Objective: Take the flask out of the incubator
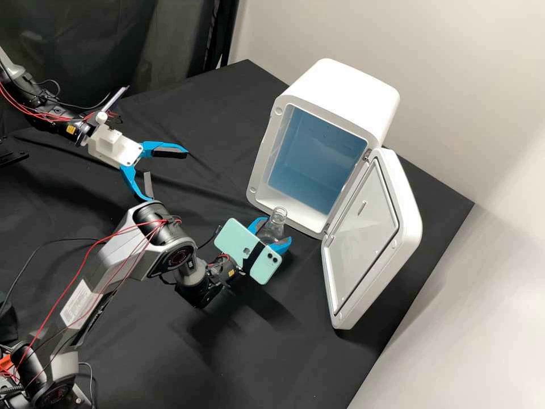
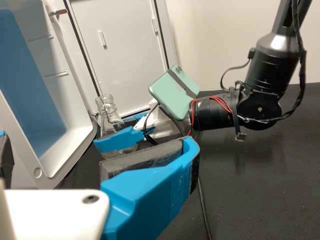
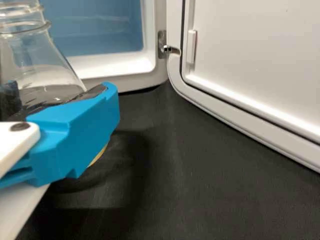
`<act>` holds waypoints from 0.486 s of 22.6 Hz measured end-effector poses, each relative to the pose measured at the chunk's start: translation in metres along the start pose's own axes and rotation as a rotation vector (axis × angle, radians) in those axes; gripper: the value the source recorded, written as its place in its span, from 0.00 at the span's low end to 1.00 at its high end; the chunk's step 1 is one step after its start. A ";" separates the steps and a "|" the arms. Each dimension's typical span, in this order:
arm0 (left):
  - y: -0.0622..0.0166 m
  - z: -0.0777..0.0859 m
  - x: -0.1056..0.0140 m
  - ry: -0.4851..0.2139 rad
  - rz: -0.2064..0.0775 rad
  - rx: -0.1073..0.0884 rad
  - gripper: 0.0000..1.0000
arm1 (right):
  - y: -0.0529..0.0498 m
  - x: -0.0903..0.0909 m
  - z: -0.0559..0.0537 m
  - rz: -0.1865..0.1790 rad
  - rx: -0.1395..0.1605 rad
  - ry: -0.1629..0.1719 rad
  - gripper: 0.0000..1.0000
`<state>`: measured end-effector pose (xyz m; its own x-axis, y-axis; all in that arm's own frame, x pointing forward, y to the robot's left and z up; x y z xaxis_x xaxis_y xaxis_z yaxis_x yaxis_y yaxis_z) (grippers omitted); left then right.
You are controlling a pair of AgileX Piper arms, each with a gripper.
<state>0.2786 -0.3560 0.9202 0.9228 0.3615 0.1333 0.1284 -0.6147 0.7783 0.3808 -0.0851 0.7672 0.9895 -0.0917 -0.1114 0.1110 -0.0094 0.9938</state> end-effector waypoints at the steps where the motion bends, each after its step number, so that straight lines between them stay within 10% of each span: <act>1: 0.0000 0.000 0.000 0.000 0.000 0.000 1.00 | -0.002 -0.002 0.003 -0.007 0.003 -0.010 0.00; 11: -0.0027 0.002 -0.001 -0.007 -0.008 -0.002 1.00 | 0.020 -0.039 0.036 0.014 0.001 -0.048 0.00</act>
<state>0.2780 -0.3563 0.9165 0.9243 0.3615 0.1227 0.1350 -0.6101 0.7807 0.3415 -0.1176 0.7912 0.9854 -0.1395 -0.0977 0.0975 -0.0086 0.9952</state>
